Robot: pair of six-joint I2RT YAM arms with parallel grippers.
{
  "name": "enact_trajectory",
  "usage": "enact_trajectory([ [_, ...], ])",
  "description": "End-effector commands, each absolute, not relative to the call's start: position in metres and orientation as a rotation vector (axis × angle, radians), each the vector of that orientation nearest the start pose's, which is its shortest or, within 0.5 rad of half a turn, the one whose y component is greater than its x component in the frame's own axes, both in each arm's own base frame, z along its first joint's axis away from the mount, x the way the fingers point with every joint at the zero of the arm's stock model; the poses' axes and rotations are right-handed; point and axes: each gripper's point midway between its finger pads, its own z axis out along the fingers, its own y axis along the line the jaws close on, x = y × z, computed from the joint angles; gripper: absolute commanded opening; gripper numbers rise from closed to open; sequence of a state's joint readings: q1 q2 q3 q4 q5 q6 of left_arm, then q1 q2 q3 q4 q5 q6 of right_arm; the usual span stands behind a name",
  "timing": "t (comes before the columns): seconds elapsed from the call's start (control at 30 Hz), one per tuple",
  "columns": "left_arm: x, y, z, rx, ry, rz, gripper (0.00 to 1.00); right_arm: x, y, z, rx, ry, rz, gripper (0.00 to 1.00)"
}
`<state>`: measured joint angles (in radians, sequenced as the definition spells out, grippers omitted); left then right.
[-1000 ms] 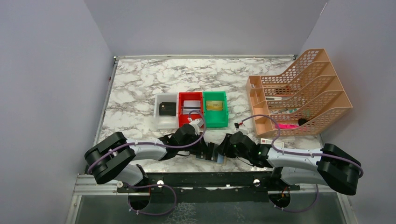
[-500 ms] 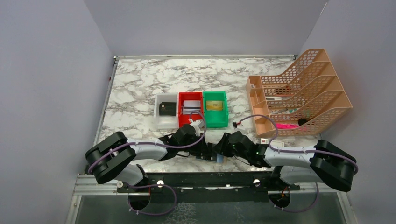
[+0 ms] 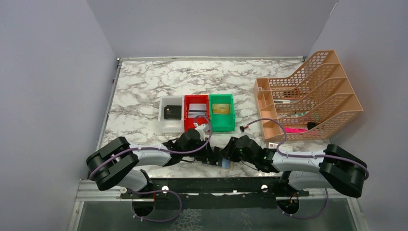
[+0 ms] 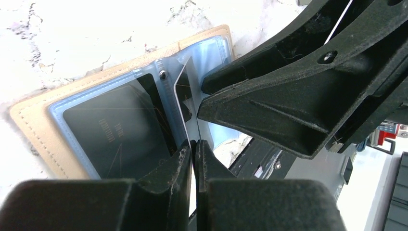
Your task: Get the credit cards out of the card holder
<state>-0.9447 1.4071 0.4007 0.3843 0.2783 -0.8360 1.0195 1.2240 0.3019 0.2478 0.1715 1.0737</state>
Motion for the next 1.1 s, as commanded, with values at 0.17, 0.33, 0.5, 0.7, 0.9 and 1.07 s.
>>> enact_trajectory([
  [0.17,0.154,-0.284,0.049,0.24,2.43,-0.942,0.03,0.147,0.216,-0.008,0.153,2.514,0.574,0.41],
  [0.33,0.165,-0.261,0.07,0.155,2.359,-0.857,0.01,0.154,0.219,-0.001,0.11,2.486,0.555,0.42],
  [0.5,0.169,-0.24,0.086,0.092,2.302,-0.811,0.0,0.162,0.233,0.011,0.032,2.471,0.563,0.42],
  [0.7,0.179,-0.223,0.09,0.093,2.302,-0.722,0.0,0.165,0.264,0.049,-0.14,2.377,0.734,0.44],
  [0.9,0.202,-0.213,0.109,0.06,2.26,-0.867,0.0,0.164,0.277,0.076,-0.201,2.285,0.858,0.5],
  [1.07,0.192,-0.233,0.127,0.134,2.173,-1.158,0.0,0.16,0.288,0.092,-0.222,2.211,0.981,0.62],
])
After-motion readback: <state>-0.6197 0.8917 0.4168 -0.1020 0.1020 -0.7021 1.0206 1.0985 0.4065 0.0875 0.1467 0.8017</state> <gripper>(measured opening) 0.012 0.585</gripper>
